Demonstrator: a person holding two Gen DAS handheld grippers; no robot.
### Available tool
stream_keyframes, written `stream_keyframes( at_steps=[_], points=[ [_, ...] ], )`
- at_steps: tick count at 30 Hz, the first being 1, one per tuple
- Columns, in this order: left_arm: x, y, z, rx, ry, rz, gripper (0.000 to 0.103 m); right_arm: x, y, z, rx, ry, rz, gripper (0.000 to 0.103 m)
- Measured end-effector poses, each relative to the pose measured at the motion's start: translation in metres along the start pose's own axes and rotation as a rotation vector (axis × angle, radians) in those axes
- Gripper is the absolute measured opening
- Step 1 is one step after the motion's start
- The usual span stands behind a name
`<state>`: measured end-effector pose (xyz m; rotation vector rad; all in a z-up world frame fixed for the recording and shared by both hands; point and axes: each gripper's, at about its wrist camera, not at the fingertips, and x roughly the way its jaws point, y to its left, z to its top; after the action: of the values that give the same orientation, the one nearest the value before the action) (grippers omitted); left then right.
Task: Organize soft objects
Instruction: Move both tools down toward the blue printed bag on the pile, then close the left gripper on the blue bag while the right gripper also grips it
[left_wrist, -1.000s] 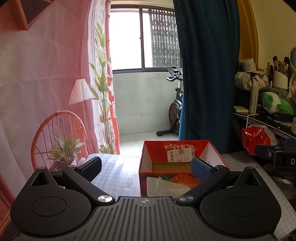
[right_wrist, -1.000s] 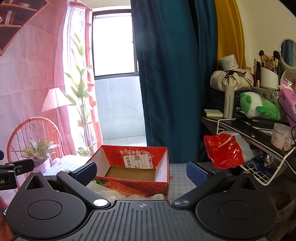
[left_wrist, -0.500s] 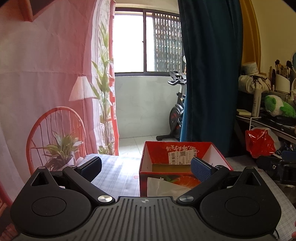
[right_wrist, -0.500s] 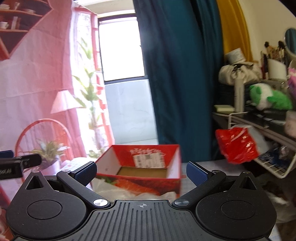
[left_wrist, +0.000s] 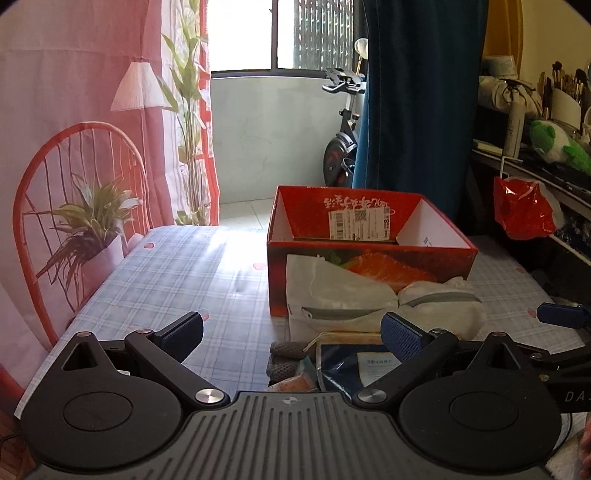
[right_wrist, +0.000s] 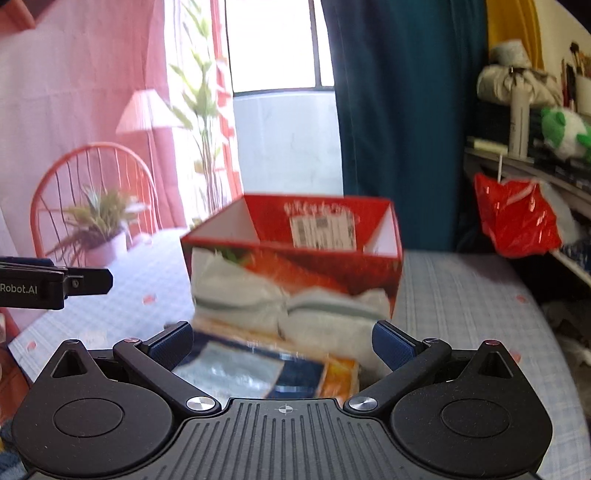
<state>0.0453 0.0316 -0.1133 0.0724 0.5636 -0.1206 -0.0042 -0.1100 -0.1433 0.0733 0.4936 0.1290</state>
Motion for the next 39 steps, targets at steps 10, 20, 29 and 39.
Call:
stream_keyframes(
  at_steps=[10,20,29,39],
  points=[
    [0.022,0.004,-0.029,-0.038,0.095,-0.099,0.101,0.015,-0.009,-0.026,0.063,0.115,0.063,0.101],
    [0.036,0.004,-0.047,-0.082,0.164,-0.174,0.088,0.027,-0.006,-0.04,0.051,0.21,0.124,0.07],
    [0.053,-0.001,-0.059,-0.122,0.255,-0.288,0.074,0.035,-0.006,-0.049,0.013,0.26,0.134,0.061],
    [0.068,-0.005,-0.069,-0.151,0.318,-0.376,0.062,0.042,-0.013,-0.052,0.059,0.28,0.176,0.048]
  ],
)
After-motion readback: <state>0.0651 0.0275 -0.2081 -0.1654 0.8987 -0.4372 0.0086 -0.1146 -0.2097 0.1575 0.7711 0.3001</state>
